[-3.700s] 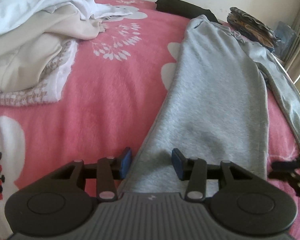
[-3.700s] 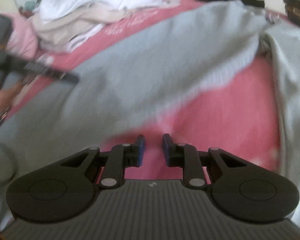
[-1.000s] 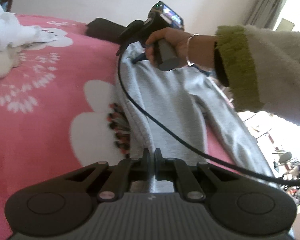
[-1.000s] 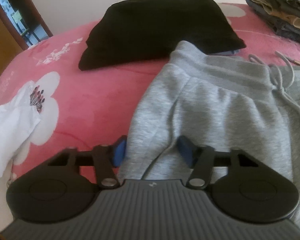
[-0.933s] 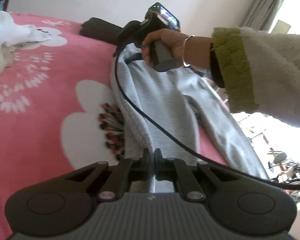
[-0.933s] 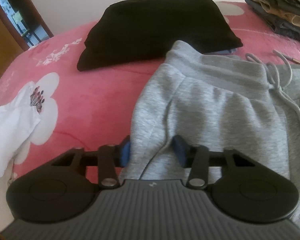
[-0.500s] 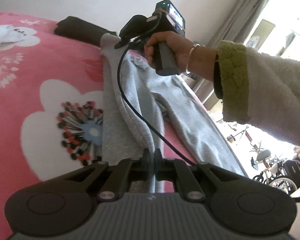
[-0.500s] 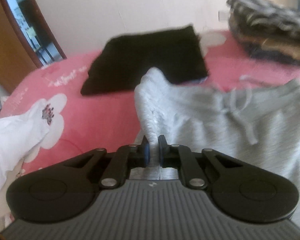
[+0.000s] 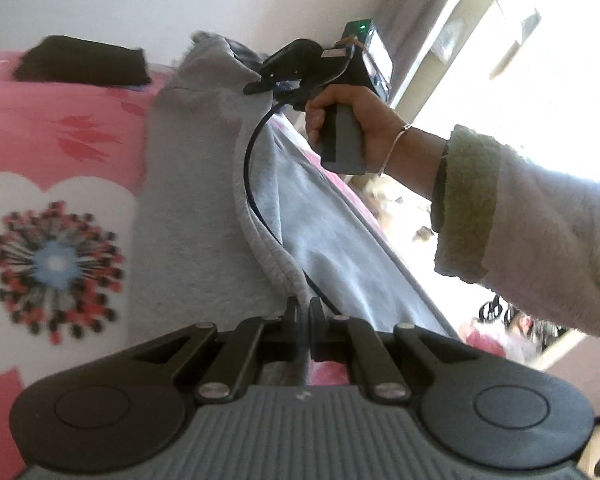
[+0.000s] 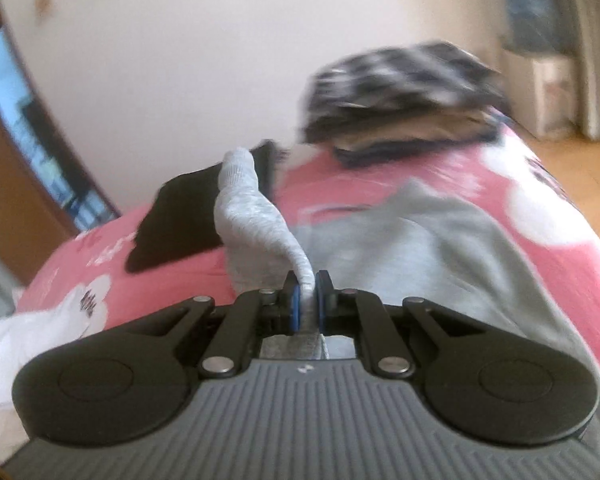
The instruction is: Fold clothes
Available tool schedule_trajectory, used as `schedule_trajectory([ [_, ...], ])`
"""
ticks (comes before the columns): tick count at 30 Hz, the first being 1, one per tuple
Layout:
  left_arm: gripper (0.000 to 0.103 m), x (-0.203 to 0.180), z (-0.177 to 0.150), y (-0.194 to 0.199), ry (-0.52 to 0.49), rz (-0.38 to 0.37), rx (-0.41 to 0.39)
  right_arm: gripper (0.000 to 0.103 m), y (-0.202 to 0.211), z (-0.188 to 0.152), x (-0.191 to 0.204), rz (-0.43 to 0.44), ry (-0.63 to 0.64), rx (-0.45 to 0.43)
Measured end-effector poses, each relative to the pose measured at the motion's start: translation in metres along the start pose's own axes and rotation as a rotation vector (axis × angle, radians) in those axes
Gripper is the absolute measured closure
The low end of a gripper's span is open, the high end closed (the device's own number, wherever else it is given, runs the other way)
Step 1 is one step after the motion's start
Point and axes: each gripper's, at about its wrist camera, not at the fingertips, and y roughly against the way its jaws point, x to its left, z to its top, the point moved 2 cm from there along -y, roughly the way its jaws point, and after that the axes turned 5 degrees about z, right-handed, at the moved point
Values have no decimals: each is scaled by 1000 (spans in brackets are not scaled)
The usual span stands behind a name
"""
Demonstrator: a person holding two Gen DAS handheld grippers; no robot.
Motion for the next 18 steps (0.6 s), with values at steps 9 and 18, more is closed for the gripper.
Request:
schedule_trajectory([
  [9,98,-17,1,-31,-47,29,87,96,-6,-28,-84,-23,-229,1],
  [18,98,-45,19,-31,-62,-27,51,97,2,5,-79,10,-191,-36],
])
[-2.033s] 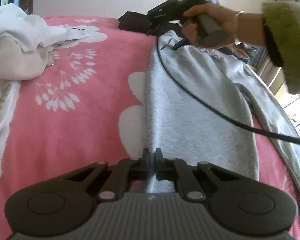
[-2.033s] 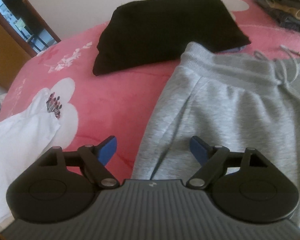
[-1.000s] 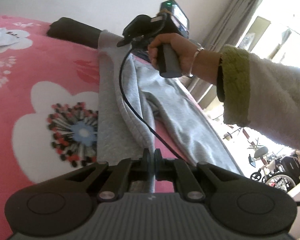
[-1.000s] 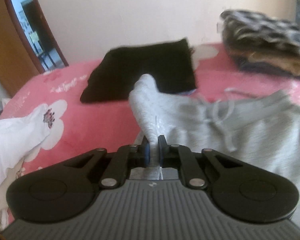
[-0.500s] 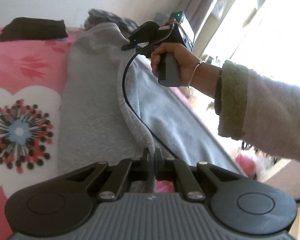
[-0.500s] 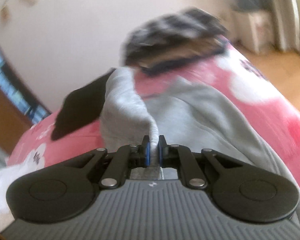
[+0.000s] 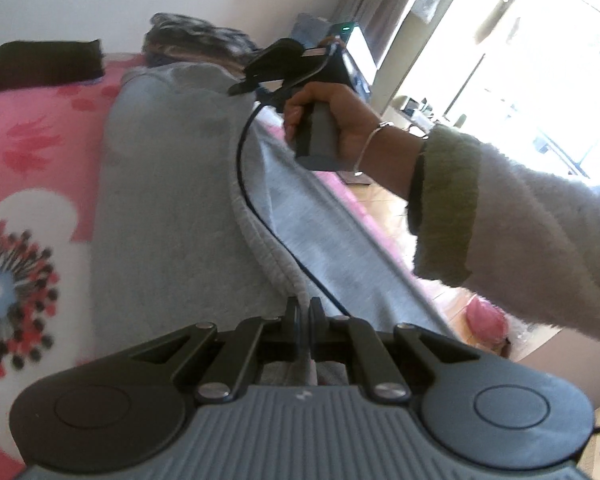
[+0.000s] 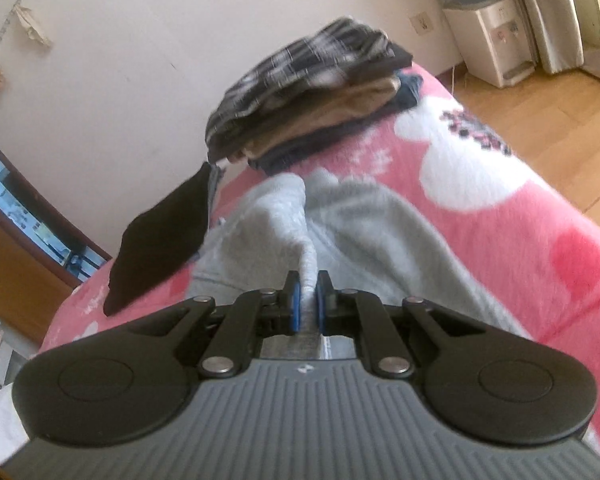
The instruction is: Fold clothes
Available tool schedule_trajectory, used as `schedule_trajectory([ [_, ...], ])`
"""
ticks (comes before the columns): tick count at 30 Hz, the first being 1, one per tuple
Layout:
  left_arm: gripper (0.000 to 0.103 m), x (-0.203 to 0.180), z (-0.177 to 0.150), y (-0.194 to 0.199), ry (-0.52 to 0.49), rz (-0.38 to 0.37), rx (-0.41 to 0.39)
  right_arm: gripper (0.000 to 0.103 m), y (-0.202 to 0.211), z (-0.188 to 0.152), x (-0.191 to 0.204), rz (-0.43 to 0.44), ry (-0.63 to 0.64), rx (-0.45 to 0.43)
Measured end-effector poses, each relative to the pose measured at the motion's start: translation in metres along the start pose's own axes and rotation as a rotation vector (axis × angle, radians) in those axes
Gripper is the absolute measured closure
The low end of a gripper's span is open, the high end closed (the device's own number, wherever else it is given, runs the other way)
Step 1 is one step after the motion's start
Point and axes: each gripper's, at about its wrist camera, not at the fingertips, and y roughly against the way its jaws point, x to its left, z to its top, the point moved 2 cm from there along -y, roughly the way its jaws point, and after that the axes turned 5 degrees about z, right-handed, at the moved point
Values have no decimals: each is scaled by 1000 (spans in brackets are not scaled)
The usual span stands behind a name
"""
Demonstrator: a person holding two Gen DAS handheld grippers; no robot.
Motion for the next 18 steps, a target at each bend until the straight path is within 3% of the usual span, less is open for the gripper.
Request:
schedule_trajectory([
  [6,98,-22,9,-23,-27,-35,38,97,11,13,-10,-3,6,-5],
  [18,98,-32,8,-73,-73,-33,124,97,2,9,-49,-50,-23,20],
])
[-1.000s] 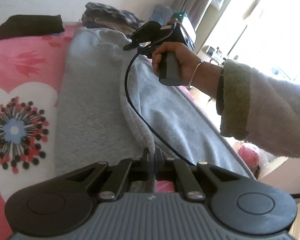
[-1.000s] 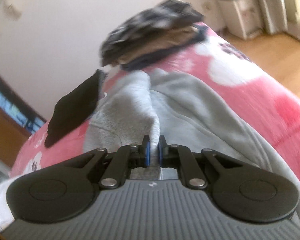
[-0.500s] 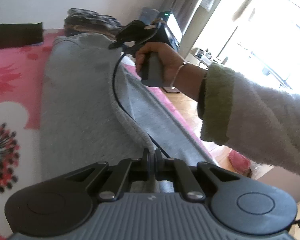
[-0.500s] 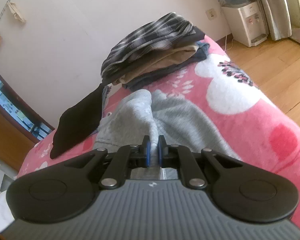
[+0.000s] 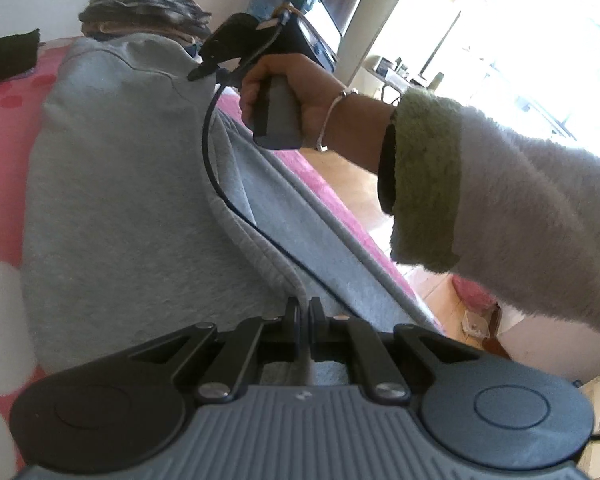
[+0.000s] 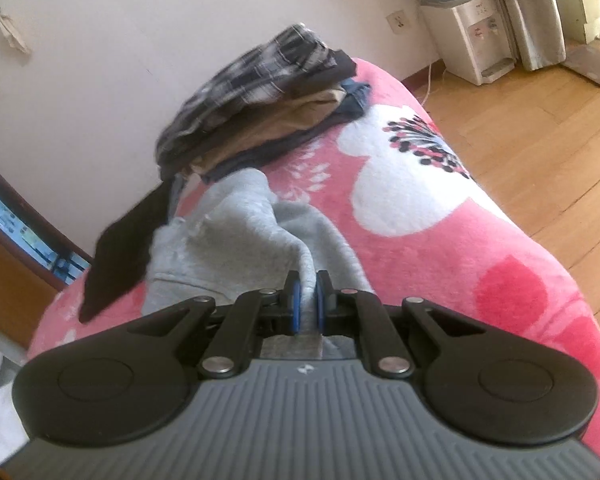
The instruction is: Fold clothes
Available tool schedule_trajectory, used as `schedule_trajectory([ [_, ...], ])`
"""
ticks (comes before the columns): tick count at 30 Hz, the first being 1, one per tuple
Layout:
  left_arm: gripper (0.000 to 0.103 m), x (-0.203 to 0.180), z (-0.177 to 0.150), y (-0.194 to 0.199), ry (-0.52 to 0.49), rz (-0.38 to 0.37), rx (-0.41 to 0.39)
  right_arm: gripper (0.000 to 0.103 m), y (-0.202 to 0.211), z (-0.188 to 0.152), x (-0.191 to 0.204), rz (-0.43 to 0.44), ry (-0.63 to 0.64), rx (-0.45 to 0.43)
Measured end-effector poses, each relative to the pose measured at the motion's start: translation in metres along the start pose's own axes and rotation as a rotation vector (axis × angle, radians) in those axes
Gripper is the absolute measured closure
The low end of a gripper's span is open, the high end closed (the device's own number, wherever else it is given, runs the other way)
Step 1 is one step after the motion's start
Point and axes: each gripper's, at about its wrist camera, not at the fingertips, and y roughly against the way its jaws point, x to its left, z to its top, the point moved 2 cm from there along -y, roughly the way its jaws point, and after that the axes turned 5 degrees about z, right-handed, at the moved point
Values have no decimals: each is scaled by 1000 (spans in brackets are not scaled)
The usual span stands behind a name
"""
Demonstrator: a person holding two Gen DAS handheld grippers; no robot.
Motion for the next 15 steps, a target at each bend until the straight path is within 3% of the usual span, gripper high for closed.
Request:
schedule_trajectory([
  [5,94,5,-3,-17,17,-11,35,90,-15,-7,-18,-20,-9,74],
  [9,54,8,4,-8,53,-53,-5,75,10,-2,-36,82,-87,54],
  [11,47,7,9,0,51,-67,-35,55,27,-1,-46,89,-81,46],
  [15,32,9,11,23,45,-68,-70,54,77,-6,-80,97,-97,40],
])
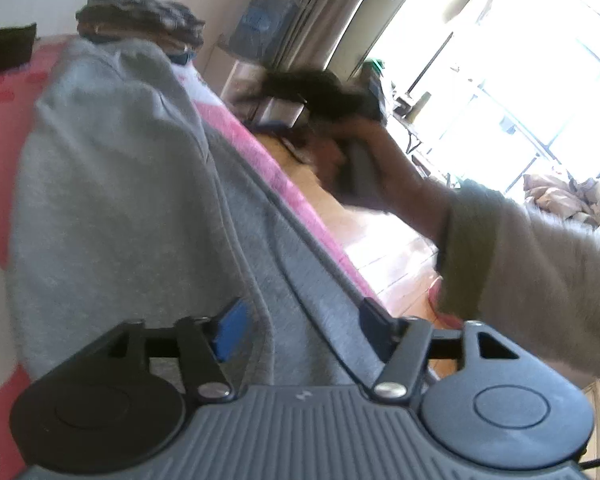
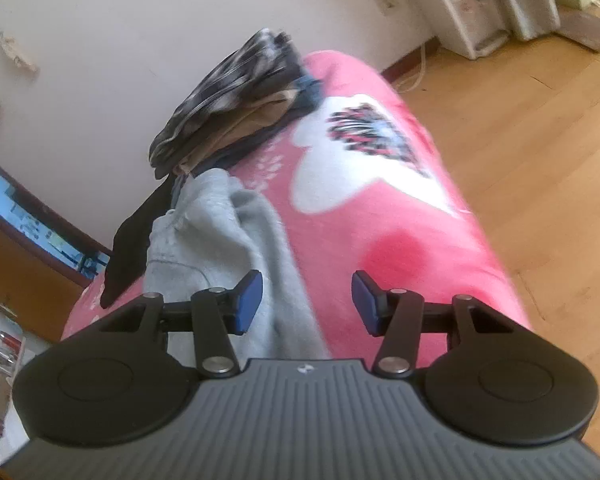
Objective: Fold clothes
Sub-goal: 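Open both grippers and release the sweatpants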
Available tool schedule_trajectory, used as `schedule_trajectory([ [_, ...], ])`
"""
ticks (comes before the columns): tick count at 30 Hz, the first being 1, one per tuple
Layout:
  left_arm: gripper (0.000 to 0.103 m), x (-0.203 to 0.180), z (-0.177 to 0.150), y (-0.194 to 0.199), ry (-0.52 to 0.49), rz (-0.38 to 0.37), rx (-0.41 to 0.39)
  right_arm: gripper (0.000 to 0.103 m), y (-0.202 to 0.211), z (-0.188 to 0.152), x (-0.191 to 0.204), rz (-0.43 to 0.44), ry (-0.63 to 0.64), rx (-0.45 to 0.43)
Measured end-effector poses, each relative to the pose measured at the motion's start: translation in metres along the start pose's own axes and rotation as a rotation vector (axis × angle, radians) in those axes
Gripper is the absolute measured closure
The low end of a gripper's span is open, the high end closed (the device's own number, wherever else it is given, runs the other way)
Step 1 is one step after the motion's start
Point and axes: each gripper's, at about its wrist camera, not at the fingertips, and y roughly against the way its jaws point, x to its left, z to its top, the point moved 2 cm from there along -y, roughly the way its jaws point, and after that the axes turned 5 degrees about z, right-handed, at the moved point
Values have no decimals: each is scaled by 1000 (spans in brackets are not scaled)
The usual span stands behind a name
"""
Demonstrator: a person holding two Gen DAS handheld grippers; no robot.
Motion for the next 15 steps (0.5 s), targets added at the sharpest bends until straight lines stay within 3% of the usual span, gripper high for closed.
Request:
schedule_trajectory([
  [4,25,2,-10,23,20,18,-3,53,60,-21,-25,40,-95,-22],
  [9,17,-5,-17,48,63,56,-10,51,125,-68,-26,97,-161,-22],
  [15,8,-27,-49,83,64,109,-71,47,175,-124,10,107,-72,14],
])
